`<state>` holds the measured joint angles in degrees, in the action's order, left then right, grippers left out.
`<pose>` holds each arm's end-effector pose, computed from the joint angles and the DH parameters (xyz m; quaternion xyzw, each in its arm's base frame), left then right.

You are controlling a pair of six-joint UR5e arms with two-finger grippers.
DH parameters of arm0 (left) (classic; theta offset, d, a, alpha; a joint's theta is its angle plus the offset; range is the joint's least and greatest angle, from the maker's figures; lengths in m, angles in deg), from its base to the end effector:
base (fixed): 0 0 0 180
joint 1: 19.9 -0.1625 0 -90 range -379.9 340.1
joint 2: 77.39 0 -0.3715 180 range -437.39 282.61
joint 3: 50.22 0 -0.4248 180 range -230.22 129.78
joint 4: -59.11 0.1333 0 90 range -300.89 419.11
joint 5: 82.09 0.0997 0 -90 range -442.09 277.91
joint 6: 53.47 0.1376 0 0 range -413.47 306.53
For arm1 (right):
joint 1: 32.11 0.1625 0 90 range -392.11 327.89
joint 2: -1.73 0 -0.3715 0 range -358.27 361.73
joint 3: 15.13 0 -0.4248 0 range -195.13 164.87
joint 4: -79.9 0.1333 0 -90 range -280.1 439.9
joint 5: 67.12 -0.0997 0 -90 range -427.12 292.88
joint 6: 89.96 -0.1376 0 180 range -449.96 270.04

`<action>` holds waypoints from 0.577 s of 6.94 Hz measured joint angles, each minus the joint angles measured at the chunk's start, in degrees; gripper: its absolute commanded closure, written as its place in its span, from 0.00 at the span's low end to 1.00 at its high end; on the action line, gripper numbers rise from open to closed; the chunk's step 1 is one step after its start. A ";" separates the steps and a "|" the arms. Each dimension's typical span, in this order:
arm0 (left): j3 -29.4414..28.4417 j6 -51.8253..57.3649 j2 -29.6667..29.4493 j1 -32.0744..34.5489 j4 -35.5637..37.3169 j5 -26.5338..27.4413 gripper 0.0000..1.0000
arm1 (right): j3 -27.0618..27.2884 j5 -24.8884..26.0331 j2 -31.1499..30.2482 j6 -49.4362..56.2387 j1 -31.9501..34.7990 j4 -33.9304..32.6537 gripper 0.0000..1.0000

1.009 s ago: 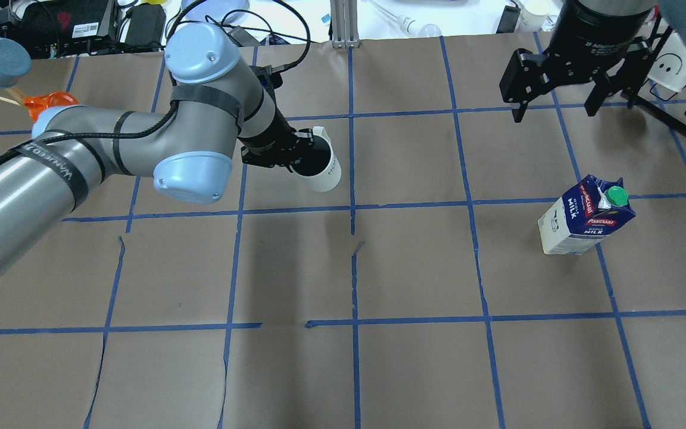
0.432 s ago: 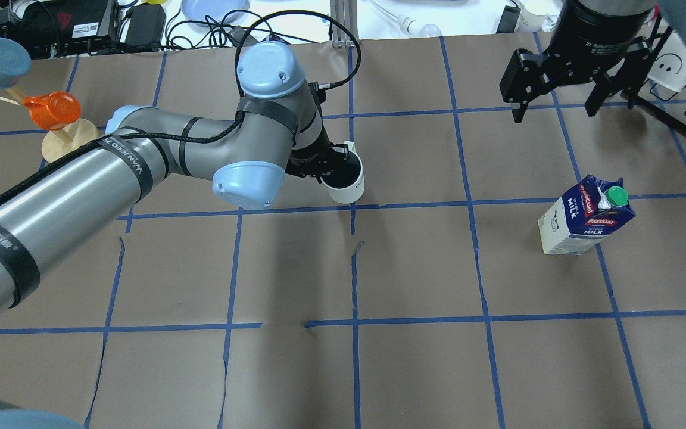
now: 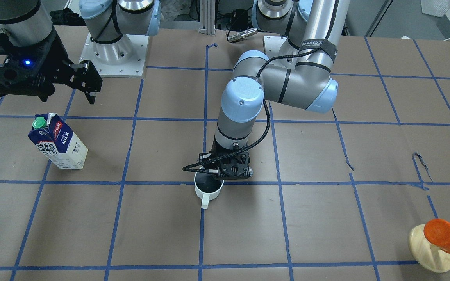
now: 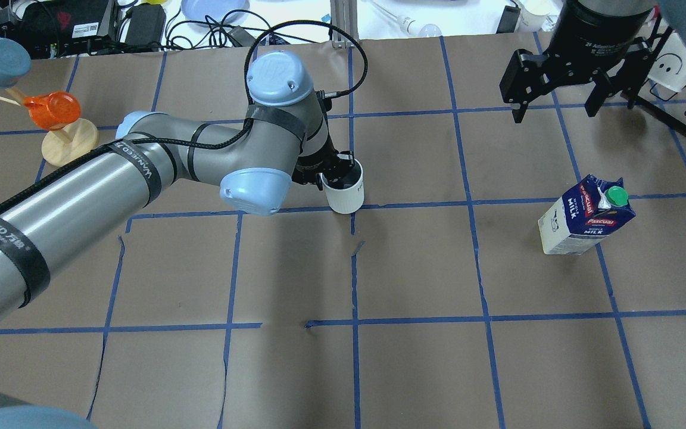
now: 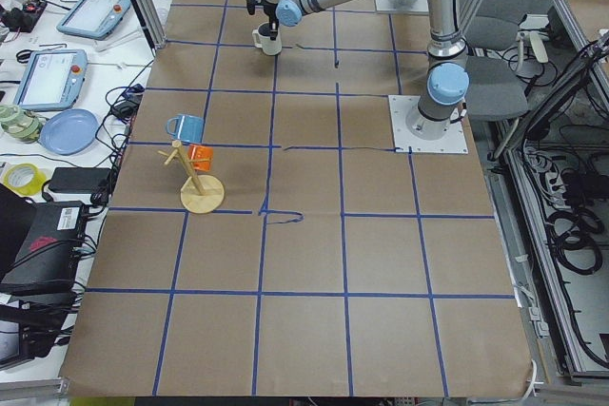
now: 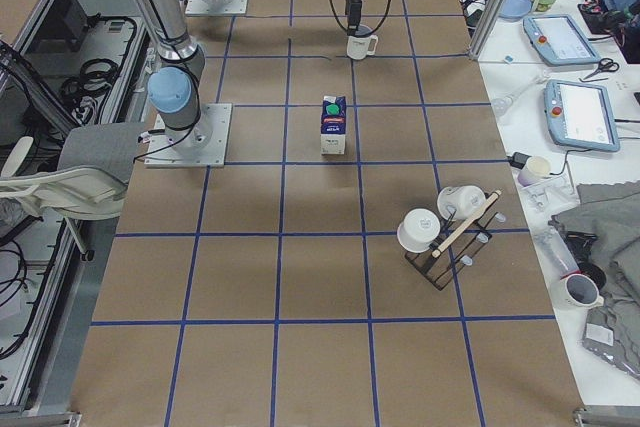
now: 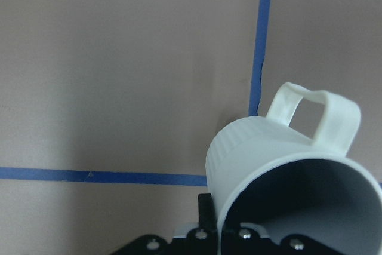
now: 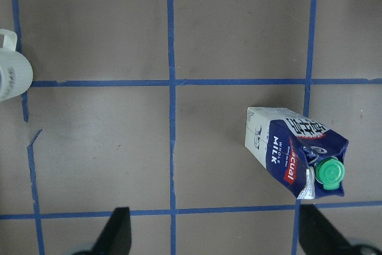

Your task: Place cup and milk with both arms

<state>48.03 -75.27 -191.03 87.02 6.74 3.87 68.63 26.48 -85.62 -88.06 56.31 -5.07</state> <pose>-0.3180 -0.5540 0.1518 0.0407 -0.9973 0.0355 0.0498 0.1098 -0.5406 0.4204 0.0032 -0.9994 -0.0135 0.0310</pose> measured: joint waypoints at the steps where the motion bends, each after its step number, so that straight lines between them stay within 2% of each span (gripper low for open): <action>1: -0.02 -0.19 0.20 0.00 -0.04 -0.01 0.19 | 0.00 0.00 0.06 0.04 0.00 0.04 0.00; 3: -1.23 1.30 2.77 -2.44 -2.34 0.00 0.09 | 0.00 0.23 0.28 0.37 -1.45 0.19 0.00; 4: -2.37 4.94 5.02 -5.64 -6.83 -0.03 0.08 | 0.02 0.26 0.33 0.75 -4.61 0.80 0.01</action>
<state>45.67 -70.33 -186.01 81.38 -0.09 3.84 68.65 26.74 -85.28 -87.31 51.70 -4.28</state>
